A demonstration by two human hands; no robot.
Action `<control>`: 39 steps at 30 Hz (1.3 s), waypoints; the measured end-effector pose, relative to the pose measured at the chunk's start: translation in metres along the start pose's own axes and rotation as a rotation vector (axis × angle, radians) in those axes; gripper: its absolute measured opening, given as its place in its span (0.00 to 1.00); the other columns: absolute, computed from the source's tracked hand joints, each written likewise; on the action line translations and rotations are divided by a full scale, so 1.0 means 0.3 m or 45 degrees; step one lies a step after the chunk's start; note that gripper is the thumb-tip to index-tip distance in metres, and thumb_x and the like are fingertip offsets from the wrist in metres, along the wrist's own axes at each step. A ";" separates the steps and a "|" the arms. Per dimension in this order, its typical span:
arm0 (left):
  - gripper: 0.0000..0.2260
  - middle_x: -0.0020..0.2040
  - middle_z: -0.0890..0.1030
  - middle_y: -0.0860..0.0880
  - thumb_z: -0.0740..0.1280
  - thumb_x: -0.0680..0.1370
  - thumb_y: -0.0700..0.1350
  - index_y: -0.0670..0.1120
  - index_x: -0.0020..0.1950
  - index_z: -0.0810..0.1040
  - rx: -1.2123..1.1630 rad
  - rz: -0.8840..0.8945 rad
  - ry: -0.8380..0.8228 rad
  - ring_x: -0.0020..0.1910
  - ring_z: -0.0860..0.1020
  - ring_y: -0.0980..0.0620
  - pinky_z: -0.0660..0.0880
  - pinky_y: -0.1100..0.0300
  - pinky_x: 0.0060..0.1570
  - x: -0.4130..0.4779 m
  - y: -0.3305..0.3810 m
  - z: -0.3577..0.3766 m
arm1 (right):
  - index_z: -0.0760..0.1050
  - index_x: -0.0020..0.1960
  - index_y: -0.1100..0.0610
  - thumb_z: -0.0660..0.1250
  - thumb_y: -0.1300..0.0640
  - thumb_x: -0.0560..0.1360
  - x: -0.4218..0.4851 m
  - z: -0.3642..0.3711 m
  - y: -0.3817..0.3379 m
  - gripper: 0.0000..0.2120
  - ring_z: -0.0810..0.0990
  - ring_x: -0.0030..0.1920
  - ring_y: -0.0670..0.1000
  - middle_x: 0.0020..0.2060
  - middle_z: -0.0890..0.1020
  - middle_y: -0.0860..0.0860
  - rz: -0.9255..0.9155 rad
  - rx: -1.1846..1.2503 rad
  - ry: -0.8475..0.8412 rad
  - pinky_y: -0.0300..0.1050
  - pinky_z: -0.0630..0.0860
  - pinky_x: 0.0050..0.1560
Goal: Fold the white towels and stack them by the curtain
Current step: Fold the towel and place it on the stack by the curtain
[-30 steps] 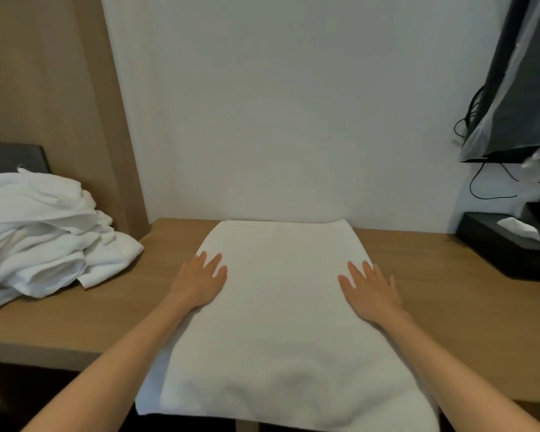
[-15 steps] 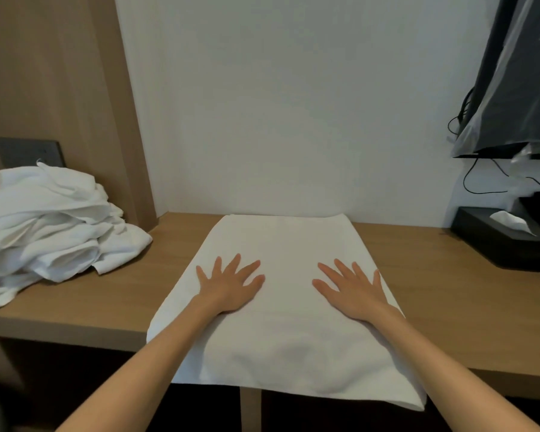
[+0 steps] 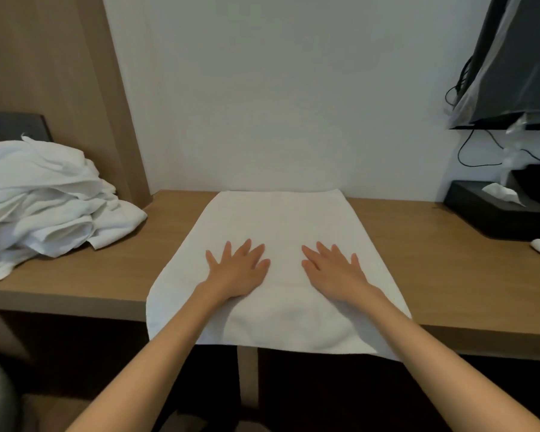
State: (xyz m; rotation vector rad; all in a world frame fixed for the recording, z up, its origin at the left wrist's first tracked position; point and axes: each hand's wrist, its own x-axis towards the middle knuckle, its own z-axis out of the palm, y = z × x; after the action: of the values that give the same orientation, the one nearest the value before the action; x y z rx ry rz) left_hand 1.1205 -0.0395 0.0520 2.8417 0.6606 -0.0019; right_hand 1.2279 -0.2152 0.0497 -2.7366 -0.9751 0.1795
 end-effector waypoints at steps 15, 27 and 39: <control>0.25 0.75 0.64 0.55 0.42 0.80 0.63 0.60 0.74 0.63 -0.043 0.224 0.587 0.75 0.57 0.53 0.41 0.49 0.74 -0.343 -0.148 0.086 | 0.54 0.75 0.38 0.38 0.35 0.78 -0.323 0.000 0.156 0.28 0.53 0.77 0.50 0.76 0.57 0.44 -0.255 -0.147 0.234 0.51 0.49 0.74; 0.46 0.64 0.77 0.38 0.78 0.55 0.32 0.47 0.70 0.64 0.552 0.493 0.867 0.60 0.77 0.35 0.65 0.32 0.60 -0.437 -0.206 0.136 | 0.24 0.70 0.41 0.63 0.69 0.73 -0.435 0.072 0.202 0.52 0.48 0.77 0.59 0.78 0.46 0.51 -0.529 -0.607 0.407 0.53 0.48 0.75; 0.35 0.67 0.74 0.40 0.70 0.65 0.26 0.45 0.71 0.71 0.405 0.498 0.882 0.65 0.74 0.38 0.70 0.43 0.62 -0.493 -0.262 0.081 | 0.68 0.72 0.53 0.63 0.68 0.76 -0.536 0.010 0.253 0.26 0.77 0.63 0.55 0.65 0.76 0.51 -0.590 -0.109 0.687 0.53 0.76 0.59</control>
State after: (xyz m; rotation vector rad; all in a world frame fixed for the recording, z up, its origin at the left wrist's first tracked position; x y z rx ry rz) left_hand 0.9545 -0.0405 0.0189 3.2113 0.1997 1.0622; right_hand 1.1494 -0.3740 0.0334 -2.3297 -1.4073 -0.6517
